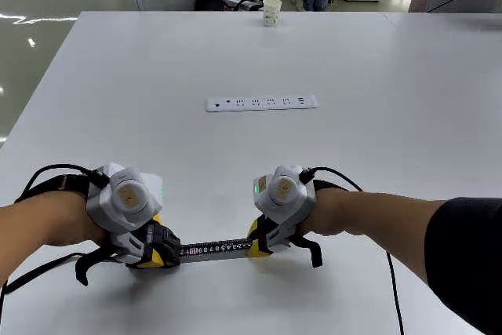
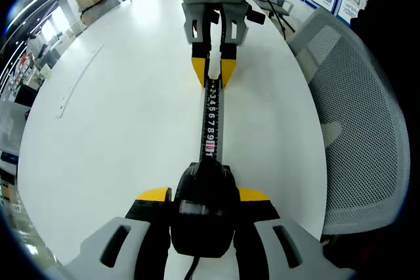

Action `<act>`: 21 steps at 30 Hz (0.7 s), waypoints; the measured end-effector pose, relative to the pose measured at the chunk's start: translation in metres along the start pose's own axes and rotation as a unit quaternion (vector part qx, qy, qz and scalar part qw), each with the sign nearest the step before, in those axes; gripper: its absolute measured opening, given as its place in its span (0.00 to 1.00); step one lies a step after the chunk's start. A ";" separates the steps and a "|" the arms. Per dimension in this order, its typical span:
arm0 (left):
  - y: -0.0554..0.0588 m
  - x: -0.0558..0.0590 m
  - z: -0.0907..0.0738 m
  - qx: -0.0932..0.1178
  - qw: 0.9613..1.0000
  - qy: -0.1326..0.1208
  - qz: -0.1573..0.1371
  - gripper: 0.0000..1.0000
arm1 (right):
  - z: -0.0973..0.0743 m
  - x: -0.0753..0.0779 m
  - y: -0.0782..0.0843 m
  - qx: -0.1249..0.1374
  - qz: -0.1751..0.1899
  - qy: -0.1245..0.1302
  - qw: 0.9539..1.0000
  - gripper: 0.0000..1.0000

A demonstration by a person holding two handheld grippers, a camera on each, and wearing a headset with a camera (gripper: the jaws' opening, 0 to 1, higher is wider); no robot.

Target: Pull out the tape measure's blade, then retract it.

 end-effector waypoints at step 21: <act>0.000 0.001 0.000 0.000 1.000 -0.001 0.000 0.31 | -0.006 0.001 0.009 -0.004 0.004 0.000 1.000 0.09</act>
Point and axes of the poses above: the centre of the closed fingertips' face, and the gripper's own axes: z roughly forward along the fingers, x roughly to its right, y roughly out of its underside, the point moved 6 cm from there along -z, roughly backward along the fingers, and after that the axes turned 3 degrees about z, right-handed, at the moved point
